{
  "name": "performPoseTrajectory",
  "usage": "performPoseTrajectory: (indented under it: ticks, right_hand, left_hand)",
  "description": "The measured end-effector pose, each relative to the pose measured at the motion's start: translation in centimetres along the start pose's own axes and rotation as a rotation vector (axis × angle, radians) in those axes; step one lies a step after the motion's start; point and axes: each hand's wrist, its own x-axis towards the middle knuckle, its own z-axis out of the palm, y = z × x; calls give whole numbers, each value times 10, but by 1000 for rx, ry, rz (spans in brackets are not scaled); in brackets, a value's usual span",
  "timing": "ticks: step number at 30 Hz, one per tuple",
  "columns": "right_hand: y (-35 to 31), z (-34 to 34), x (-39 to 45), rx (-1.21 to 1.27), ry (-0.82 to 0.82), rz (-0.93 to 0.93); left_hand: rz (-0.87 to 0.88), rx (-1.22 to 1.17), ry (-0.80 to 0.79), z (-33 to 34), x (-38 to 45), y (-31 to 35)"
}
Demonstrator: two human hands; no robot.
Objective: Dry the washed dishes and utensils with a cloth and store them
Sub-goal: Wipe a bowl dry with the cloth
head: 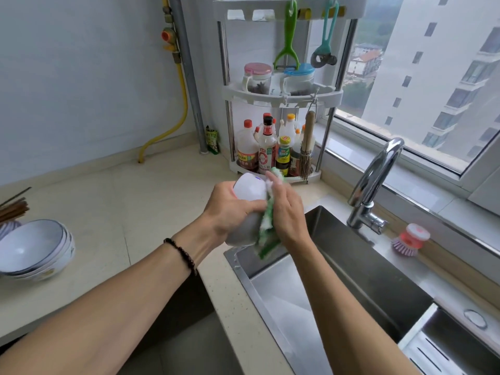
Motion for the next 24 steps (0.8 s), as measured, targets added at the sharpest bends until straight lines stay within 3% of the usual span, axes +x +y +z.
performPoseTrajectory:
  ticks: [2, 5, 7, 10, 11, 14, 16, 19, 22, 24]
  right_hand:
    - [-3, 11, 6, 25, -12, 83]
    - [-17, 51, -21, -120, -59, -100]
    - [-20, 74, -31, -80, -99, -133]
    - [-32, 98, -33, 177, -215, 120]
    - [-37, 116, -41, 157, -246, 117]
    - [-44, 170, -72, -107, -332, -185]
    - [-45, 205, -90, -154, -391, -244]
    - [-56, 249, -110, 54, -414, 4]
    - [-66, 291, -140, 266, -451, 437]
    - [-63, 321, -164, 283, -451, 695]
  left_hand:
    - [2, 61, 22, -16, -6, -6]
    - [36, 100, 17, -51, -19, -7]
    - [62, 155, -34, -81, -31, -7]
    - [43, 220, -79, -126, -52, -16]
    - [32, 214, -50, -145, -60, -24]
    - [36, 220, -6, -190, -78, -48]
    - [39, 261, -25, -220, -93, -59]
    - [-12, 251, 6, -272, -124, -77]
    - [-73, 110, 99, -323, -154, -105]
    - [-109, -51, 190, -352, -170, -128]
